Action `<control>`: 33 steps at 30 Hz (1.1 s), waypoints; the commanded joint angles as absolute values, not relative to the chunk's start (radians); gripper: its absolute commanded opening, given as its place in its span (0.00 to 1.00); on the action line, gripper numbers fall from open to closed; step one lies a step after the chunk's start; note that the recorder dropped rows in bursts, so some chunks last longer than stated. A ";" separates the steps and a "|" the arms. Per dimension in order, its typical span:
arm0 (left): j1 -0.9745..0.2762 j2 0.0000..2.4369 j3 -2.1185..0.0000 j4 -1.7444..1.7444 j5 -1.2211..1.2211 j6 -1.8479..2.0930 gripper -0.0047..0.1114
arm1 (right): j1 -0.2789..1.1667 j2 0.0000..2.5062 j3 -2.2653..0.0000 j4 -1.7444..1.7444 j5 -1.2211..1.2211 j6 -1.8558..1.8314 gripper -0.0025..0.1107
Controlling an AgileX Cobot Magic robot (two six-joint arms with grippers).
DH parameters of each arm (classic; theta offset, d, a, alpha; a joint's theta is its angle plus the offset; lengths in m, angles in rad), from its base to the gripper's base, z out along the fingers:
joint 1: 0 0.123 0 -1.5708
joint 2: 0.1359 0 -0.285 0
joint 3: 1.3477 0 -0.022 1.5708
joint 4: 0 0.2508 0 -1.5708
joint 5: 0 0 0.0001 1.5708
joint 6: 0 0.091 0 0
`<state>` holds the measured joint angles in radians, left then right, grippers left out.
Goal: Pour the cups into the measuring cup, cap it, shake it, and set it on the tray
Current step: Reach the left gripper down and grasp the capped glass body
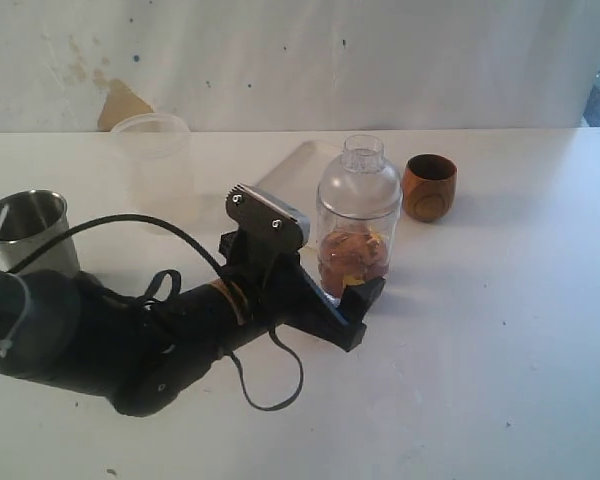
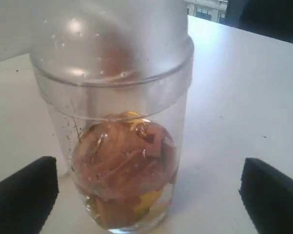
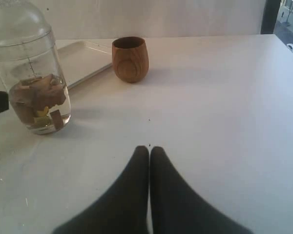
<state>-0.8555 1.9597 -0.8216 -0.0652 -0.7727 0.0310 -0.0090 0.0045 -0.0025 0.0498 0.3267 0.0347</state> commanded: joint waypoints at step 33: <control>-0.860 2.169 -1.118 -0.257 -0.798 0.074 0.87 | -0.015 0.000 0.000 0.051 0.316 0.039 0.02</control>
<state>-0.8561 2.1578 -1.1135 -0.2232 -0.7884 0.0821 -0.0090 0.0045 -0.0025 0.0498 0.3267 0.0347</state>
